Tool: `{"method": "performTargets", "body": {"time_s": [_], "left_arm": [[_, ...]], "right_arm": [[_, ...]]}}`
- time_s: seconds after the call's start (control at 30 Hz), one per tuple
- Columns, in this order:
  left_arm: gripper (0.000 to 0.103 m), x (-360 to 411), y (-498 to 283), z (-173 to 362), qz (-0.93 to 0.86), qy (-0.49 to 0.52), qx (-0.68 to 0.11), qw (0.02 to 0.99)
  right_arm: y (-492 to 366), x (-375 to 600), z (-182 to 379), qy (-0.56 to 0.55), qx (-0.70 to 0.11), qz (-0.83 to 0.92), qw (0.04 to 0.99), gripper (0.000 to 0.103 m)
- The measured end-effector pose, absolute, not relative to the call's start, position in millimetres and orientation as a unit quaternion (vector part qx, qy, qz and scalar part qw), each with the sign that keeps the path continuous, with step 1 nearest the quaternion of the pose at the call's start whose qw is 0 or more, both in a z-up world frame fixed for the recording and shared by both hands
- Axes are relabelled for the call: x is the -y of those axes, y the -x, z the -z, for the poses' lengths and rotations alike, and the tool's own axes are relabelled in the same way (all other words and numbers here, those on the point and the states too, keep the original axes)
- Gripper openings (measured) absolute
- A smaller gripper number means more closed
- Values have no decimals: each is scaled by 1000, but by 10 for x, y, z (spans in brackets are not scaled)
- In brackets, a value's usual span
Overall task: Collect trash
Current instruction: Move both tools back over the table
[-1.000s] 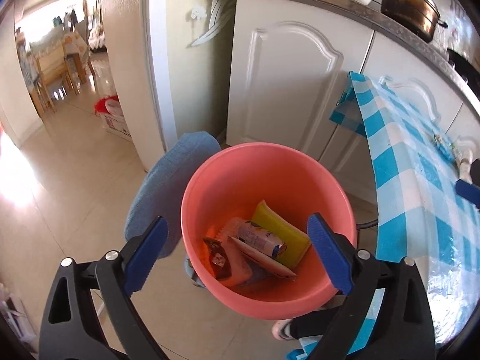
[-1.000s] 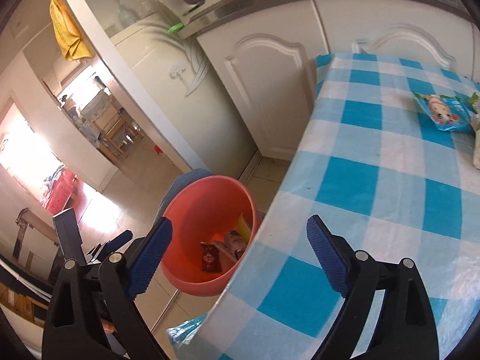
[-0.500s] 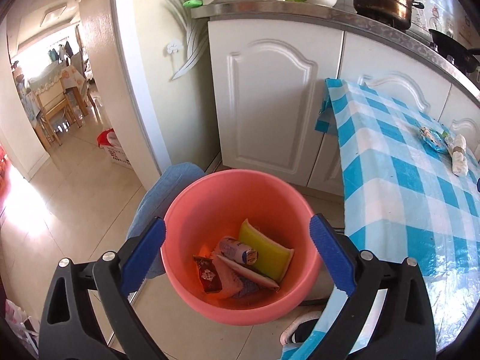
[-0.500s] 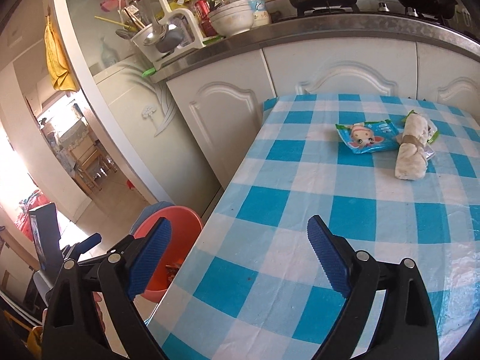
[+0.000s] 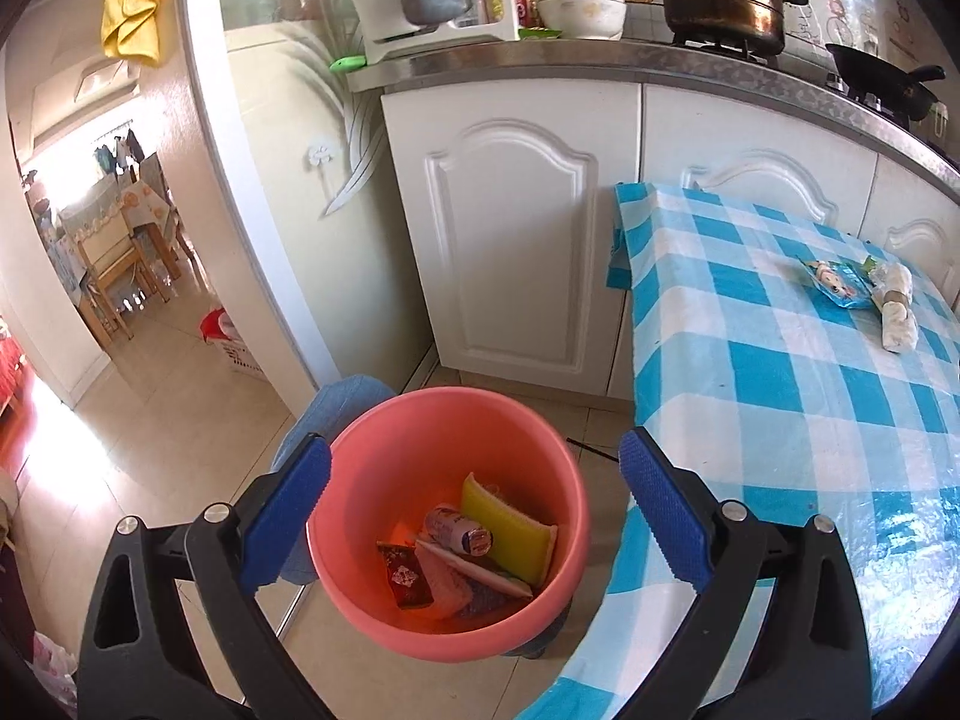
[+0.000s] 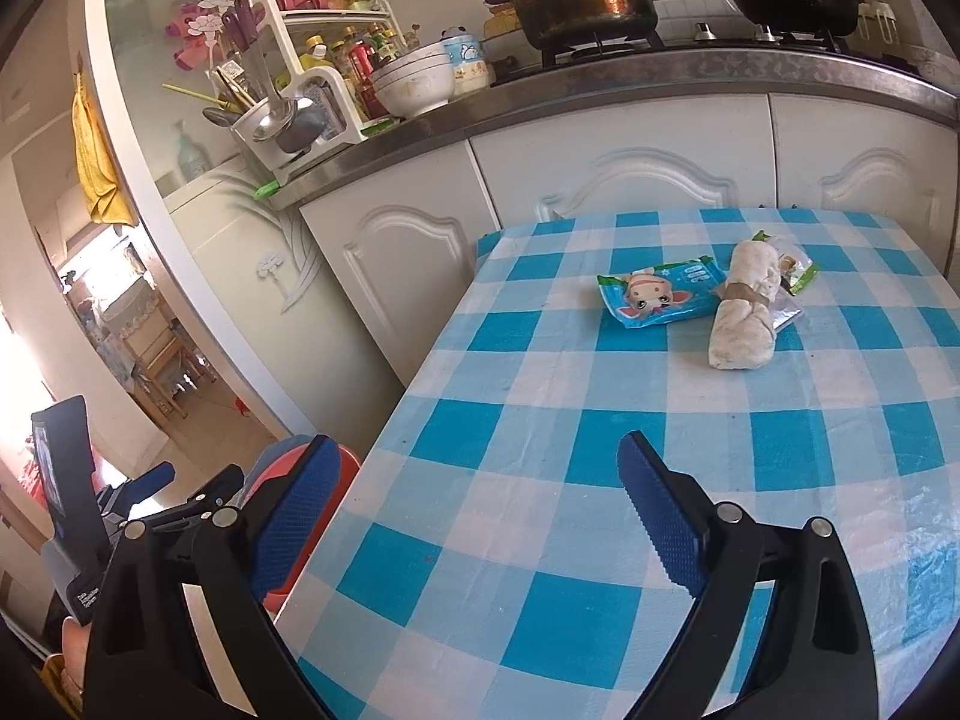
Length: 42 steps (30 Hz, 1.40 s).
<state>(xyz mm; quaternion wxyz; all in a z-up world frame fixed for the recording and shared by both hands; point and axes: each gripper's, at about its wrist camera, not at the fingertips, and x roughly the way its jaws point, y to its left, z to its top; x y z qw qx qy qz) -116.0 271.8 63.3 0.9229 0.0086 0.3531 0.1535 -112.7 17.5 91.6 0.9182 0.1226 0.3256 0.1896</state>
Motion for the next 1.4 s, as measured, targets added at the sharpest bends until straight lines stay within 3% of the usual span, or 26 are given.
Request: {"method": "performTargets", "body": {"time_s": [0.47, 1.4], "left_arm": [[98, -2178, 1012, -707, -126, -44, -350, 927], [98, -1298, 714, -607, -83, -105, -360, 923]], "right_arm": [[1220, 352, -940, -147, -293, -152, 932, 93], [1077, 1185, -527, -227, -313, -118, 915, 93]]}}
